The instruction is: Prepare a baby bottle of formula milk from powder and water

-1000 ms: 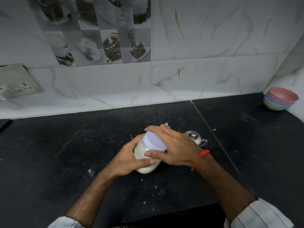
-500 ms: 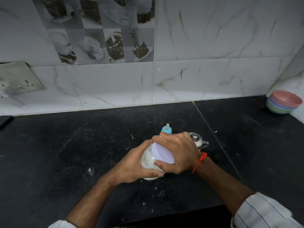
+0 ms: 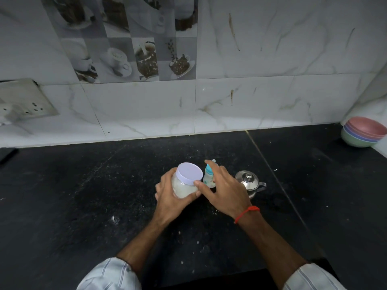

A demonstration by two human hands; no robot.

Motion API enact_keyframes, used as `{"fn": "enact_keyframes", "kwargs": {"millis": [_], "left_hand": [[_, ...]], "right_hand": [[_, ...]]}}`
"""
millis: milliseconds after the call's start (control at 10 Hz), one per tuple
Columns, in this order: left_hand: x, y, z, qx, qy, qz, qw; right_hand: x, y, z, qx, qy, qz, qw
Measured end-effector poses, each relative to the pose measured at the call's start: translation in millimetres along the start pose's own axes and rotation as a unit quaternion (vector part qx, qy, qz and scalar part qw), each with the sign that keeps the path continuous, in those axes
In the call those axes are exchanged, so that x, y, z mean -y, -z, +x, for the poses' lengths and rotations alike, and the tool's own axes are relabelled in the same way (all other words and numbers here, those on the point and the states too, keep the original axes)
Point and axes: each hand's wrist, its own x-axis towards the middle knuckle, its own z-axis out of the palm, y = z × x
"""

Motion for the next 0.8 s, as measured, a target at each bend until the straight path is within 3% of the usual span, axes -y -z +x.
{"fn": "enact_keyframes", "kwargs": {"millis": [400,700,800], "left_hand": [[58,-25,9,-0.021,0.072,-0.014,0.997],[72,-20,9,0.054,0.064,-0.022,0.996],[74,-17,6,0.049,0.075,-0.046,0.995]], "right_hand": [[-13,-2,-17,0.072,-0.031,0.032,0.996],[-8,-4,-19,0.089,-0.030,0.041,0.995],[-7,-3,-15,0.080,-0.032,0.044,0.995]]}}
